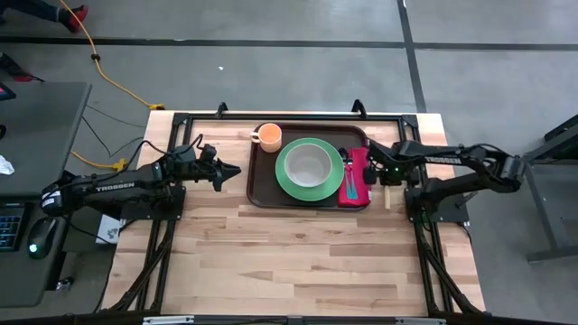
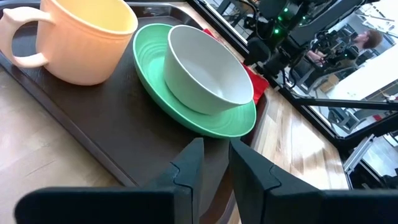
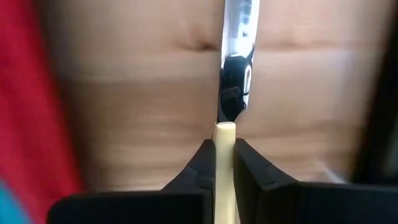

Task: Set up tray
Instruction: Put the yellow knife on top of the red table napkin to the right of the blue fork on the brown tray

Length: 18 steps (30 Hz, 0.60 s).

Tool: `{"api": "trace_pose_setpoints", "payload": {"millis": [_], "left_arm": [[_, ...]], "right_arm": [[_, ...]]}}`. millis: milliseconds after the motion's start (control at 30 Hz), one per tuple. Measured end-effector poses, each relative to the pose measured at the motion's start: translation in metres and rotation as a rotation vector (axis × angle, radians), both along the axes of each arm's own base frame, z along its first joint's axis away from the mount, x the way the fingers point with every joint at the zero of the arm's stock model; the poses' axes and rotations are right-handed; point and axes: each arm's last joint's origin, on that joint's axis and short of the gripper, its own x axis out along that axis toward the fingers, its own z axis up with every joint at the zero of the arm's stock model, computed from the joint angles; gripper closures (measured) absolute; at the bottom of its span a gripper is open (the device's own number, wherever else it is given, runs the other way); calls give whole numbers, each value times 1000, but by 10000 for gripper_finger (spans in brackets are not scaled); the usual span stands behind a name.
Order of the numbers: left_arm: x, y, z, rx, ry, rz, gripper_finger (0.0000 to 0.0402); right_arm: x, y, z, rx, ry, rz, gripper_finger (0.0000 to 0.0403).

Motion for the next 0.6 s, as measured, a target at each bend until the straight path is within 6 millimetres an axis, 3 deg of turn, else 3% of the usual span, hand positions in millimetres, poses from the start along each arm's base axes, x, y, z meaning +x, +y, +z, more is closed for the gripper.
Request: {"api": "trace_pose_setpoints", "payload": {"millis": [300,600], "left_arm": [[0,0,0,-2,1,-7,295],[0,0,0,-2,1,-6,295]], "right_arm": [[2,0,6,28,1,-3,390],[9,-4,27,31,8,15,394]]}}
